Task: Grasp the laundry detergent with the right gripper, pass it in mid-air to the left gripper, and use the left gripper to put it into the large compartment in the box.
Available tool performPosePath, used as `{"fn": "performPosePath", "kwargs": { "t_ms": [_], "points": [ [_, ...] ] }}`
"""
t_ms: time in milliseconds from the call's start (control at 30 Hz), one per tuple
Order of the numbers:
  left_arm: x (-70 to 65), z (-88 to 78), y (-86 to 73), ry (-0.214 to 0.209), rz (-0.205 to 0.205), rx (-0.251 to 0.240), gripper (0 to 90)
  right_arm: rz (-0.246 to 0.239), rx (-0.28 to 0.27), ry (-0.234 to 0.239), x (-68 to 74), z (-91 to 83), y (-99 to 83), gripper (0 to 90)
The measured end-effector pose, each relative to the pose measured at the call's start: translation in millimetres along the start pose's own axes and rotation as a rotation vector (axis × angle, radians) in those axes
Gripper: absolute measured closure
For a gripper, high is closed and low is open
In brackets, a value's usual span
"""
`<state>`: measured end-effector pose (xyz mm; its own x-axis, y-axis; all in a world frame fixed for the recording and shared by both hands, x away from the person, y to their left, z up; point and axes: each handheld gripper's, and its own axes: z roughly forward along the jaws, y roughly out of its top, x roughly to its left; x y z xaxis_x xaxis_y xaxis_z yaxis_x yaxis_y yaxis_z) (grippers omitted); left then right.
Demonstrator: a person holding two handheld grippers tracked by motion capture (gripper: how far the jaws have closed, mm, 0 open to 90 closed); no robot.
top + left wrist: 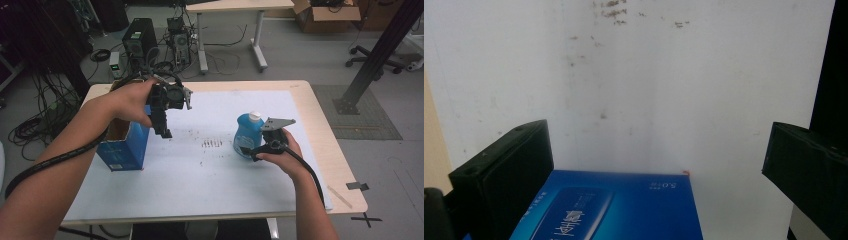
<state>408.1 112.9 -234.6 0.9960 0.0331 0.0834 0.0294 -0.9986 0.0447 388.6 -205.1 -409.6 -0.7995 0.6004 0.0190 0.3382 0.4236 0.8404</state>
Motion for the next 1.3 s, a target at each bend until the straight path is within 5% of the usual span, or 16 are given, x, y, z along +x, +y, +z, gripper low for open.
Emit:
{"fn": "performPosePath", "kwargs": {
  "t_ms": [400,1300],
  "points": [
    [-0.6,1.1,-4.5,-0.001,-0.002,-0.008,0.2,0.032,-0.06,-0.056,2.3,2.8,-3.5,8.3],
    [-4.5,-0.5,-3.4,0.001,-0.001,-0.005,0.2,0.015,-0.092,-0.067,7.8,7.2,-6.3,21.5]
  ]
}}
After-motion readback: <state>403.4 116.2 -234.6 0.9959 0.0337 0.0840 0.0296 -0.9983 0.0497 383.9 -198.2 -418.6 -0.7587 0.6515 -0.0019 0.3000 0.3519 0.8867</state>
